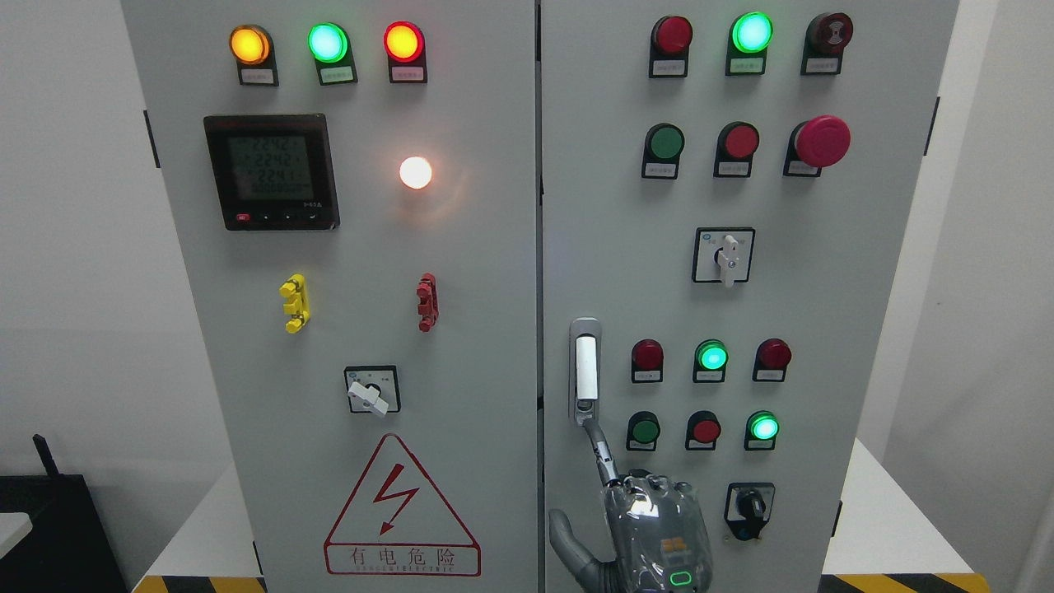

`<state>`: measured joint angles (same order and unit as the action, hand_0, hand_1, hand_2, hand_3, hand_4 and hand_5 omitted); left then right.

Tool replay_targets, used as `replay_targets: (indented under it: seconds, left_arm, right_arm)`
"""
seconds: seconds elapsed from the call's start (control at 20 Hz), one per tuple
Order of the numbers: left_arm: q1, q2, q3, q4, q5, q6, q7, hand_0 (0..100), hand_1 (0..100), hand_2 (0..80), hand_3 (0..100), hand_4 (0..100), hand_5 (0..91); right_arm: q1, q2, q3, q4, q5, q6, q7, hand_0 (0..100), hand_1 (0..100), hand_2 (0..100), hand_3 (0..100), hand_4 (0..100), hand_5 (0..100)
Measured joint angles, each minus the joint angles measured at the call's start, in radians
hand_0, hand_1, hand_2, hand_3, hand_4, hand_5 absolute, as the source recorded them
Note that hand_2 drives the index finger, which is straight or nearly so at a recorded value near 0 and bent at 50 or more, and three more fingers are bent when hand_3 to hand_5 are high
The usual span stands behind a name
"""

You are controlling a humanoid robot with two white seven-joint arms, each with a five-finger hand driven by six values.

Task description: Release door handle

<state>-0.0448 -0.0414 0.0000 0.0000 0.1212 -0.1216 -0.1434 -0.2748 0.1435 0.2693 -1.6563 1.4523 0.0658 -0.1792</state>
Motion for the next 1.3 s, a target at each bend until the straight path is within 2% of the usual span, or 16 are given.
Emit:
replay_targets:
  seconds: [0.15,0.3,0.95,1.05,1.15,1.3]
  left_arm:
    - [0.0,0.0,0.0,0.0,0.0,0.0,0.0,12,39,0.0,0,0,0.0]
    - [0.0,0.0,0.0,0.0,0.0,0.0,0.0,12,39,0.0,0,0,0.0]
    - [0.0,0.0,0.0,0.0,0.0,0.0,0.0,12,39,0.0,0,0,0.0]
    - [0.0,0.0,0.0,0.0,0.0,0.0,0.0,12,39,0.0,0,0,0.0]
    - [0.0,0.0,0.0,0.0,0.0,0.0,0.0,12,39,0.0,0,0,0.0]
    - [0.0,0.0,0.0,0.0,0.0,0.0,0.0,12,39,0.0,0,0,0.0]
  right_arm:
    - [0.015,0.001,0.0,0.031,-0.001,-0.026,-0.011,39,19,0,97,87,91]
    - [0.028,0.002,-0.001,-0.003,-0.001,-0.037,-0.029,40,19,3,95,87,90]
    - [0.049,0.003,-0.003,-0.087,-0.002,-0.044,-0.033,41,20,6,95,87,89]
    - [0.052,0.003,-0.003,-0.094,-0.002,-0.044,-0.034,42,20,15,95,86,88]
    - [0.058,0.003,-0.003,-0.102,-0.002,-0.048,-0.034,43,21,31,95,86,88]
    - [0.068,0.004,-0.009,-0.115,-0.003,-0.071,-0.044,48,19,47,94,85,87]
